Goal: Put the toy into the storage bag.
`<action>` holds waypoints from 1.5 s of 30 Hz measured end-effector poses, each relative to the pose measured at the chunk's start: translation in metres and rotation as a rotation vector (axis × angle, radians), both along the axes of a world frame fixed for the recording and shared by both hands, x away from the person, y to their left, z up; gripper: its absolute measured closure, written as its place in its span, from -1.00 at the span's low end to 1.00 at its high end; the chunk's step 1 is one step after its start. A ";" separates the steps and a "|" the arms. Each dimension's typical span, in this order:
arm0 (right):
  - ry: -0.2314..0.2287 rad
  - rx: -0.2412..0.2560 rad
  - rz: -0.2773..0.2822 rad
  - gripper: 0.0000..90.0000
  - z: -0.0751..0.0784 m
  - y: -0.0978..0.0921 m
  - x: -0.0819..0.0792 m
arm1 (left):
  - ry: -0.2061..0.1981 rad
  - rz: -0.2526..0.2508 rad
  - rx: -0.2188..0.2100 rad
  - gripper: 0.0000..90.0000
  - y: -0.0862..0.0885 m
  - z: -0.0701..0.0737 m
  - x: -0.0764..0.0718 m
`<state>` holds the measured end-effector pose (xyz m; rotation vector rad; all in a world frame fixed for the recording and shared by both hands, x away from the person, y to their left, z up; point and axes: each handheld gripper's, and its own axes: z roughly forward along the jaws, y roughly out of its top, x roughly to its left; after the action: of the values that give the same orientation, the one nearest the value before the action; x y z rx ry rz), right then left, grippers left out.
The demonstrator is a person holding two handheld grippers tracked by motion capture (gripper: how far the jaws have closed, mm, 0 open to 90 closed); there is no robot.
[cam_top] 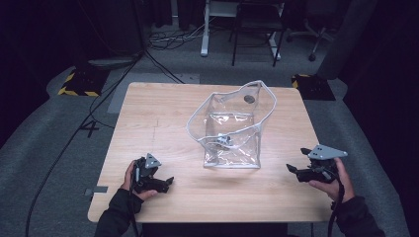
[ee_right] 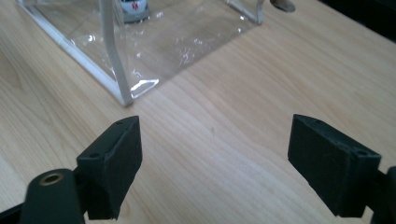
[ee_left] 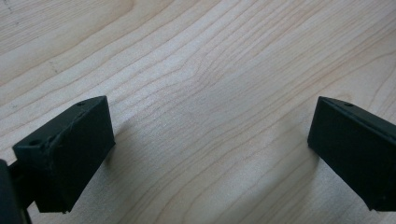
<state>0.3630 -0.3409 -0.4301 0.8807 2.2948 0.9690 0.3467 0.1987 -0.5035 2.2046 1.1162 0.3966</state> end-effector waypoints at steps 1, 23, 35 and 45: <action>0.000 0.000 0.000 -0.60 0.000 0.000 0.000 | 0.000 0.000 0.000 -0.99 0.000 0.000 0.000; 0.162 0.013 -0.048 -0.60 -0.059 -0.034 -0.014 | 0.010 -0.007 -0.002 -0.99 0.000 0.000 0.000; 0.146 0.105 -0.112 -0.66 -0.073 -0.058 -0.023 | -0.005 -0.003 -0.002 -0.99 -0.001 0.000 0.002; 0.142 0.106 -0.106 -0.66 -0.074 -0.058 -0.020 | -0.003 -0.010 0.000 -0.99 -0.001 0.000 0.003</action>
<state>0.3425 -0.3985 -0.5040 1.1373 2.3040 1.0181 0.3494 0.1973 -0.5035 2.2074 1.1031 0.3956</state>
